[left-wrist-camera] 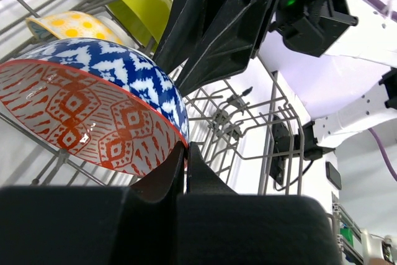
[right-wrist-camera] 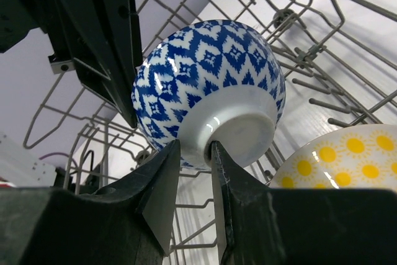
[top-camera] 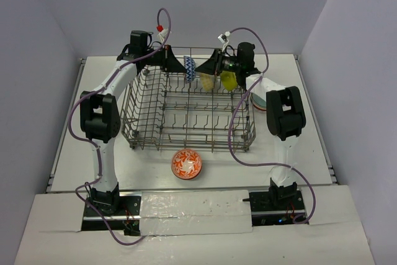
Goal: Load the bowls into the dish rack
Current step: Insert the bowl into the dish rack.
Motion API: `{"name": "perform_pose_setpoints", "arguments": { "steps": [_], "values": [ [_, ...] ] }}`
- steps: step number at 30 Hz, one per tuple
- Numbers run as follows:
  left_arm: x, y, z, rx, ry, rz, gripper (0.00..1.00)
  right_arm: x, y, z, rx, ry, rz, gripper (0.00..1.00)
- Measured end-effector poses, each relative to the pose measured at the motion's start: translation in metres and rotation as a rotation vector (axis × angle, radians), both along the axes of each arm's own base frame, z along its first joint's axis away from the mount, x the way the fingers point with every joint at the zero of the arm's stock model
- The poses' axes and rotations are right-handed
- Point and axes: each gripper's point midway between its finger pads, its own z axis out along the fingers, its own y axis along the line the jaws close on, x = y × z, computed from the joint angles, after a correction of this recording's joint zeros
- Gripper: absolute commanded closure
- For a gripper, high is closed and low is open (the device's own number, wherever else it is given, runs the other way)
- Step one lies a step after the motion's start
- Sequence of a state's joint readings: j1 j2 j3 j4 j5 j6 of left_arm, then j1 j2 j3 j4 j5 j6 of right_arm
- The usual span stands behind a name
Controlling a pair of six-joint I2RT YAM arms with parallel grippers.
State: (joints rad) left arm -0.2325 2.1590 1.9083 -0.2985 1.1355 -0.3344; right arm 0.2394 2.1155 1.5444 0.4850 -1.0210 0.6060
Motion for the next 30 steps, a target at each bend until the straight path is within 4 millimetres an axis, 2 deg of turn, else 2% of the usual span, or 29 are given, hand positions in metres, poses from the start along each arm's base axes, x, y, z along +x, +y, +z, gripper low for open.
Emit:
{"name": "perform_pose_setpoints", "arguments": {
  "steps": [13,25,30],
  "values": [
    [-0.0053,0.0001,0.0003,-0.003,0.029,-0.015,0.99,-0.0076,-0.0017,-0.0001,0.029,0.006,0.032,0.73],
    [-0.002,0.0004,-0.0018,0.017,0.051,0.005,0.87,-0.0073,-0.0029,-0.0046,0.017,0.013,0.03,0.76],
    [-0.0001,-0.0034,-0.0085,0.039,0.06,0.022,0.84,-0.0097,-0.0023,-0.0072,0.007,0.01,0.043,0.77]
  ]
}}
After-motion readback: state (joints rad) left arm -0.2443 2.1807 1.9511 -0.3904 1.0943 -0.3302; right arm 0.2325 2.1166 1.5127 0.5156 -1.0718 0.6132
